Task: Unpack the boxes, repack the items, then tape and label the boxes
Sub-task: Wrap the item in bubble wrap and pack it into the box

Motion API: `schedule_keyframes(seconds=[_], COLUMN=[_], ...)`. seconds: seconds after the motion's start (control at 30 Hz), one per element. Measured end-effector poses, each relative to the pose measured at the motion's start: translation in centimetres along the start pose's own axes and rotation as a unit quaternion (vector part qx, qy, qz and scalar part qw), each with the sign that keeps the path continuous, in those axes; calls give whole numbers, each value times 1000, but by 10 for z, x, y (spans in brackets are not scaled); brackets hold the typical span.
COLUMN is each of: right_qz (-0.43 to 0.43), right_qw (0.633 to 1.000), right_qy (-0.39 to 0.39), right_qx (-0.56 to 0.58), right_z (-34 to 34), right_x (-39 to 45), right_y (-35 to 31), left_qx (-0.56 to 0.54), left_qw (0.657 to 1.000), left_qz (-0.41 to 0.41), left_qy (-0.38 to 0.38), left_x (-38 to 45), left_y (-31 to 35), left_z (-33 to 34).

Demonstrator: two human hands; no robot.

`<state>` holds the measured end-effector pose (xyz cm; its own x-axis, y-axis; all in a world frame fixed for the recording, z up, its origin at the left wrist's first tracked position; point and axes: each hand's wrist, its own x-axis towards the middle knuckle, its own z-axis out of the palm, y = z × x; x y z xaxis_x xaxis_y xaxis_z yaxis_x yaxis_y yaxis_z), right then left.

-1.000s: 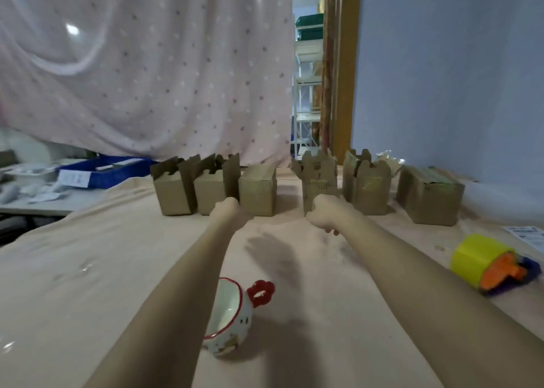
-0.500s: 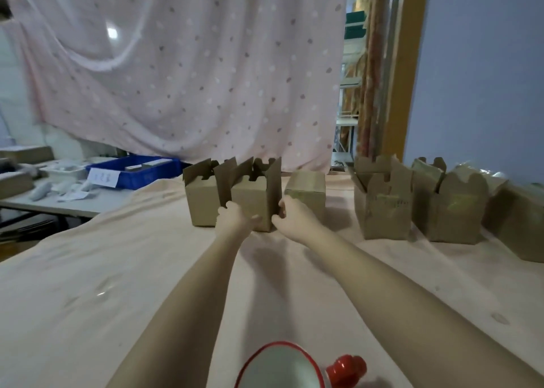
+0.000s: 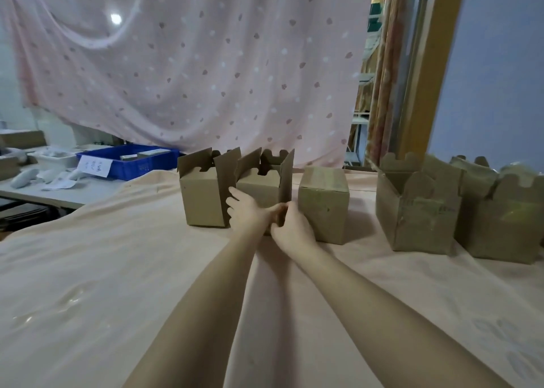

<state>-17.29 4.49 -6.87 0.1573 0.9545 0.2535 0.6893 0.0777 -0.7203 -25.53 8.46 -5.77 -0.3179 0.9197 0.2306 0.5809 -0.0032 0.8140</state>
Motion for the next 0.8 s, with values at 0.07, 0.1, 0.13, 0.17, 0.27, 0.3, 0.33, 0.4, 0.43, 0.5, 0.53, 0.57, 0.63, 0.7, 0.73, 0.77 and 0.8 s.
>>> schedule_keyframes(seconds=[0.07, 0.1, 0.13, 0.17, 0.27, 0.3, 0.33, 0.4, 0.43, 0.5, 0.53, 0.57, 0.63, 0.7, 0.73, 0.77, 0.8], right_qz=[-3, -6, -8, -9, -19, -23, -26, -23, -21, -18, -15, -11, -2, 6, 7, 5, 2], right_qw=[1000, 999, 999, 999, 998, 998, 998, 999, 999, 999, 999, 999, 999, 999, 999, 999, 999], right_qy=[-10, -17, -23, -28, -34, -34, -33, -31, -28, -25, -24, -24, -27, -30, -27, -21, -14], right_qx=[-18, -28, -36, -41, -43, -40, -36, -34, -35, -36, -35, -37, -39, -42, -42, -40, -30], right_z=[-2, -5, -7, -11, -26, -32, -39, -54, -61, -77, -84, -91, -105, -119, -127, -135, -144], right_x=[-1, -3, -5, -7, -17, -21, -25, -38, -45, -64, -73, -84, -103, -120, -128, -137, -145], right_y=[0, 0, -1, -2, -8, -10, -13, -18, -21, -27, -29, -32, -34, -36, -37, -38, -38], left_qx=[-18, -24, -28, -30, -14, -4, 4, 16, 17, 3, -11, -24, -45, -57, -68, -84, -103], left_qw=[1000, 1000, 999, 999, 1000, 1000, 999, 999, 998, 998, 998, 997, 996, 996, 994, 992, 989], left_qz=[8, 13, 15, 14, 7, 9, 13, 24, 28, 38, 45, 55, 63, 70, 79, 92, 101], left_qy=[5, 9, 13, 15, 19, 26, 33, 44, 46, 45, 41, 38, 35, 27, 22, 18, 13], left_x=[-1, -2, -4, -6, -19, -26, -33, -51, -60, -76, -85, -95, -116, -134, -143, -151, -158], left_y=[-1, 0, 0, 1, 6, 7, 9, 13, 14, 15, 15, 15, 17, 16, 16, 16, 16], left_z=[-2, -5, -8, -13, -31, -39, -48, -67, -77, -98, -108, -118, -138, -156, -165, -173, -179])
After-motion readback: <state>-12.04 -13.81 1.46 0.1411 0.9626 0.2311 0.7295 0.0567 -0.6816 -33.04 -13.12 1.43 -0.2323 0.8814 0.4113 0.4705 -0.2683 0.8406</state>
